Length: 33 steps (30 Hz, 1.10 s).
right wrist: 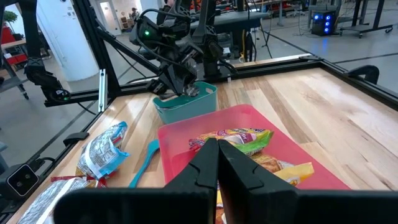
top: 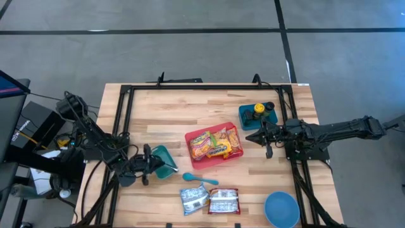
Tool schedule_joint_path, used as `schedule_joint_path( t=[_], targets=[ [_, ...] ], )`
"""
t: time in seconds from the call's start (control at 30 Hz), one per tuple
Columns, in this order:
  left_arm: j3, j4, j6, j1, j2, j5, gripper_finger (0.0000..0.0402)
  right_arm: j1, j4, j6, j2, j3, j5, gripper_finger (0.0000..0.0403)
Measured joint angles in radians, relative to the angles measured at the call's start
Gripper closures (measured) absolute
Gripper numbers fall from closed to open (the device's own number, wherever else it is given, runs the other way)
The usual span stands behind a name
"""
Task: Pick & Place Food Item
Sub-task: Put the black spoon into the green bin
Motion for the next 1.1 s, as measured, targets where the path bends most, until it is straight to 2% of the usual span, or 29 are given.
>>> schedule_joint_path(
  t=[0.7, 1.1],
  targets=[
    [0.000, -0.009, 0.002, 0.065, 0.000, 0.133, 0.0397, 0.000, 0.000, 0.000, 0.000, 0.000, 0.000, 0.0401],
    [0.000, -0.012, 0.002, 0.065, 0.000, 0.139, 0.0395, 0.000, 0.000, 0.000, 0.000, 0.000, 0.000, 0.0401]
  ],
)
